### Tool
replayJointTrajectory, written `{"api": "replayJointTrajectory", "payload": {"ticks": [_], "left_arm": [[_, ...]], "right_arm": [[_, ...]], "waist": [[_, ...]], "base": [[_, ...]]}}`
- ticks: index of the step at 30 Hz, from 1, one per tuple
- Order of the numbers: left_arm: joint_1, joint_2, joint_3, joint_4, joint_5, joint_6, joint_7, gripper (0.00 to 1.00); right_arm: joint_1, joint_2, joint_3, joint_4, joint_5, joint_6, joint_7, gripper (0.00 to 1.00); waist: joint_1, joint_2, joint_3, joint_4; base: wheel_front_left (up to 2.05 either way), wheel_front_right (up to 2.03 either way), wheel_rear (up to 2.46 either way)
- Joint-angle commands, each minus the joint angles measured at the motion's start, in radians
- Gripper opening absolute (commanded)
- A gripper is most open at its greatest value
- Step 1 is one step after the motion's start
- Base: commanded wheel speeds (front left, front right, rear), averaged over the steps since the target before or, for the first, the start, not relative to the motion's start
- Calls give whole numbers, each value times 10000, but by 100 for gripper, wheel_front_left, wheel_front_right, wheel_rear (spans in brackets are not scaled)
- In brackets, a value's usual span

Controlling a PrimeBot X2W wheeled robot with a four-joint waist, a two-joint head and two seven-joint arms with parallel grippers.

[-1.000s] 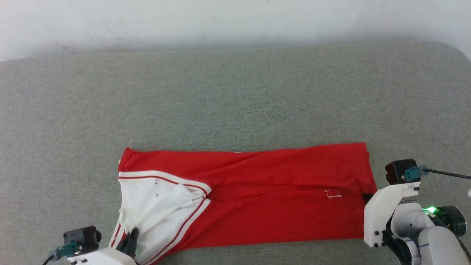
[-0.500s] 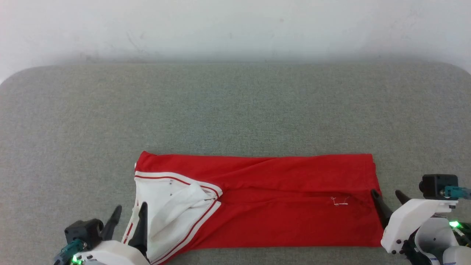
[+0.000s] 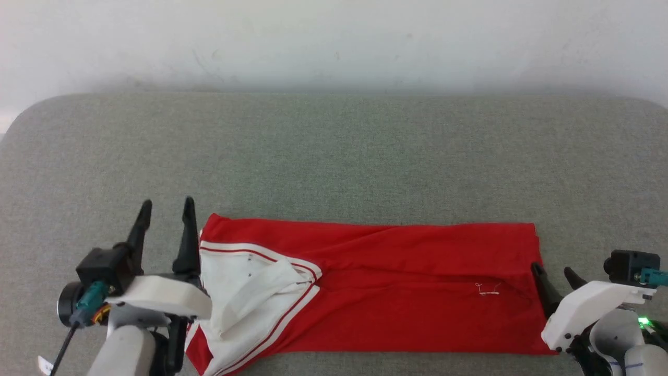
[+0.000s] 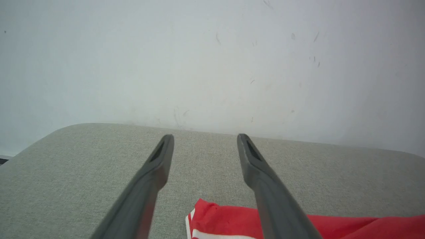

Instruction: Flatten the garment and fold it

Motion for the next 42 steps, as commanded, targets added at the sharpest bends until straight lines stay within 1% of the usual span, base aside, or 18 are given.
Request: {"api": "replayJointTrajectory", "payload": {"ticks": [1, 4, 5, 7, 11, 16, 18, 19, 20, 21, 24, 28, 31, 38, 40, 42], "left_arm": [[-225, -197, 327, 34, 236, -159, -50, 100], [-376, -435, 734, 157, 556, -394, -52, 100], [-376, -435, 734, 157, 556, -394, -52, 100], [-451, -567, 928, 221, 801, -565, -53, 100], [-519, -840, 1147, 307, 1239, -905, -53, 100], [-526, -1099, 1401, 455, 1634, -1202, -54, 100], [-517, -1187, 1485, 517, 1765, -1299, -54, 100], [-507, -1239, 1524, 538, 1824, -1336, -54, 100], [-502, -1283, 1565, 559, 1873, -1375, -54, 100], [-499, -1323, 1613, 584, 1914, -1417, -54, 100], [-496, -1433, 1754, 670, 2017, -1538, -54, 100], [-490, -1565, 1927, 757, 2153, -1678, -54, 100], [-466, -1649, 2042, 802, 2255, -1765, -54, 100], [-330, -1843, 2266, 827, 2390, -1904, -55, 100], [-308, -1910, 2263, 830, 2456, -1934, -55, 100], [-280, -1949, 2300, 824, 2498, -1956, -55, 100]], "right_arm": [[-305, 22, -62, 356, -11, -9, 13, 100], [-571, 22, -185, 925, -418, -9, 234, 100], [-571, 22, -185, 925, -418, -9, 234, 100], [-766, 22, -295, 1396, -506, -9, 477, 100], [-1085, 22, -194, 2274, -748, -9, 1261, 100], [-1316, 22, 193, 2757, -766, -9, 2311, 100], [-1325, 22, 371, 2820, -695, -9, 2786, 42], [-1309, 22, 451, 2811, -657, -9, 3010, 24], [-1287, 22, 523, 2761, -621, -9, 3185, 9], [-1261, 22, 570, 2676, -593, -9, 3311, 0], [-1160, 22, 549, 2292, -681, -9, 3391, 0], [-1012, 22, 106, 1787, -1068, -9, 3093, 0], [-911, 22, -498, 1386, -1654, -9, 2795, 0], [-764, 22, -2384, 640, -3215, -9, 2342, 0], [-735, 22, -2783, 453, -3590, -9, 2251, 0], [-680, 22, -2954, 270, -3775, -9, 2253, 0]], "waist": [[0, 0, -3, 0], [0, 0, -29, 4], [0, 0, -29, 4], [0, 0, -48, 0], [0, 0, -79, 24], [0, 0, -85, 54], [0, 0, -83, 67], [0, 0, -83, 72], [0, 0, -79, 74], [0, 0, -73, 73], [0, 0, -46, 57], [0, 0, -42, 28], [0, 0, -42, -3], [0, 0, -24, -114], [0, 0, -32, -132], [0, 0, -50, -157]], "base": [[0, 0, 0], [0, 0, 0], [0, 0, 0], [0, 0, 0], [0, 0, 0], [0, 0, 0], [0, 0, 0], [0, 0, 0], [0, 0, 0], [0, 0, 0], [0, 0, 0], [0, 0, 0], [0, 0, 0], [0, 0, 0], [0, 0, 0], [0, 0, 0]]}}
